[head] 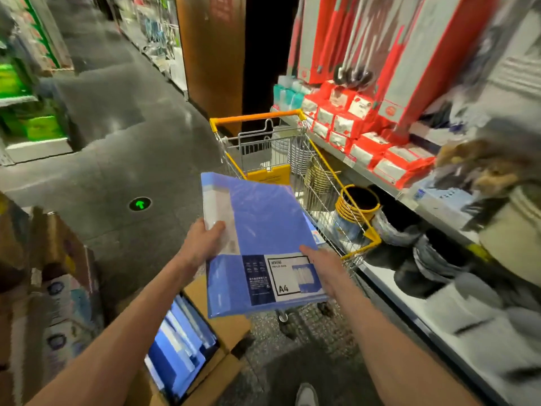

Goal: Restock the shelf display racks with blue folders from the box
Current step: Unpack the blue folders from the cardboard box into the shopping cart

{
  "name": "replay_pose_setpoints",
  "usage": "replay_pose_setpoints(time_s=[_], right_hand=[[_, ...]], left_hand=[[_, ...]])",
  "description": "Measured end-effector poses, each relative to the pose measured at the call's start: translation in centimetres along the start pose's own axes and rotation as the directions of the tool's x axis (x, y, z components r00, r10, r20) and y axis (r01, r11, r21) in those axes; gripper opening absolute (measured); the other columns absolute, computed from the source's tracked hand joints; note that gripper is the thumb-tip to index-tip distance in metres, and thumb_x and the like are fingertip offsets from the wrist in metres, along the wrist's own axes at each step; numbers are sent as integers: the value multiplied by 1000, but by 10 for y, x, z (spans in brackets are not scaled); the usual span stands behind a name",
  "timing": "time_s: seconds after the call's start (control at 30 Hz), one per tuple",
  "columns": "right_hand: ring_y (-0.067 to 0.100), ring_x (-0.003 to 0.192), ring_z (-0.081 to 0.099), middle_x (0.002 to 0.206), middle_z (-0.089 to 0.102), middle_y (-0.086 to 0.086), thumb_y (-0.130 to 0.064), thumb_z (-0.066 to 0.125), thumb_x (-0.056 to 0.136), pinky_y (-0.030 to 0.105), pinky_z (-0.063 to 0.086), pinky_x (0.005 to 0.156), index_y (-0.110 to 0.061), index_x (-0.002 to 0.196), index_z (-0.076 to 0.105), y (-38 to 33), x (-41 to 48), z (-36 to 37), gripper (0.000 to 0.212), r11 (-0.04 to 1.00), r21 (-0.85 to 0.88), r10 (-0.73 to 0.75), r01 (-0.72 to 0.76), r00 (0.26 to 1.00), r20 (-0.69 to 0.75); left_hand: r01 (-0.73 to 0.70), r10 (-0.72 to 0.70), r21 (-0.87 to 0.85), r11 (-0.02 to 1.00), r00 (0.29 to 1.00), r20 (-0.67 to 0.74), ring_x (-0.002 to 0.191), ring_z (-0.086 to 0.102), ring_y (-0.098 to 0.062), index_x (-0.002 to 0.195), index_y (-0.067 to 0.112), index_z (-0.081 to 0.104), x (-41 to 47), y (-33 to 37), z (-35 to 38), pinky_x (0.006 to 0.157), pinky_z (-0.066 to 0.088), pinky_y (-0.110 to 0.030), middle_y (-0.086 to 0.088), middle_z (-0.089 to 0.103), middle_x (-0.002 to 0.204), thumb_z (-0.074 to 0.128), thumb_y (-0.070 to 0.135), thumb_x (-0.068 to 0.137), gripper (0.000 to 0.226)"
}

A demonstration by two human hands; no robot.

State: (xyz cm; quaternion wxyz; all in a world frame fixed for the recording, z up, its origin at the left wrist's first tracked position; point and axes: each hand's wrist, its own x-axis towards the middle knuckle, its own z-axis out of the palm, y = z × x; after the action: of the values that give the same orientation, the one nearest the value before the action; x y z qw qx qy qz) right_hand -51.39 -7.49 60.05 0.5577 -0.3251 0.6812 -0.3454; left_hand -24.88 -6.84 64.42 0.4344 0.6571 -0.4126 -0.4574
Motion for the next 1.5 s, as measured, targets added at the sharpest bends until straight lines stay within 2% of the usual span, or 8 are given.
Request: replay_pose_setpoints(time_s=[0.33,0.47,0.57,0.83,0.93,1.17,1.3,1.5], right_hand=[[38,83,73,88,76,14,-42,75,69,63,57,72,-9,87,73,-7,99,-126,38,995,-98,-50,35,987,-152],[43,86,68,94,70,24,-38,71,68,55,56,73,5,91,64,-19,154,-161,50,986,-163,-31,16,996,-89],[20,60,55,75,55,17,-17,66,84,31,43,54,-1,77,55,-37,174,-171,21,985,-173,2,-11,999,-50],[31,95,67,100,71,16,-45,59,80,46,53,83,3,93,65,-30,278,-175,50,917,-382,152,-116,986,65],[33,105,65,110,69,17,-56,51,86,41,51,94,5,107,67,-32,307,-170,66,884,-457,146,-102,987,63],[24,74,56,75,61,15,-33,56,99,36,46,70,-3,72,64,-55,370,-144,40,882,-451,100,-140,989,-110],[14,63,53,73,62,6,-32,58,99,19,38,47,-8,82,69,-59,407,-119,31,846,-493,173,-204,979,-109],[12,69,53,76,60,-1,-30,58,99,24,38,63,-11,100,70,-54,462,-85,23,792,-559,268,-245,963,-42]], left_hand=[[-18,22,41,999,995,-97,92,62,-25,116,8,54,58,7,168,70,43,-32,-5,63,107,58,34,99,31],[-8,21,87,996,989,-149,90,58,-25,120,2,54,88,17,220,65,40,-33,-8,61,108,56,30,102,34],[21,3,130,991,982,-187,93,59,-27,122,0,55,110,19,246,72,41,-33,-13,64,113,57,28,101,34],[64,7,248,967,961,-278,109,62,-38,122,1,52,179,24,283,85,44,-41,-21,65,119,61,22,98,34],[72,-1,266,961,966,-260,109,62,-40,122,3,49,220,22,298,84,43,-41,-21,65,120,60,24,99,34],[137,-100,368,920,988,-117,109,61,-47,124,-1,40,346,-6,339,85,45,-43,-27,63,120,60,23,98,41],[197,-214,314,929,977,18,89,66,-37,123,-3,38,403,-43,349,79,53,-47,-4,59,82,64,20,93,45],[322,-357,263,909,930,94,75,62,-30,113,10,28,486,-111,374,76,56,-50,-6,55,74,65,23,91,44]])
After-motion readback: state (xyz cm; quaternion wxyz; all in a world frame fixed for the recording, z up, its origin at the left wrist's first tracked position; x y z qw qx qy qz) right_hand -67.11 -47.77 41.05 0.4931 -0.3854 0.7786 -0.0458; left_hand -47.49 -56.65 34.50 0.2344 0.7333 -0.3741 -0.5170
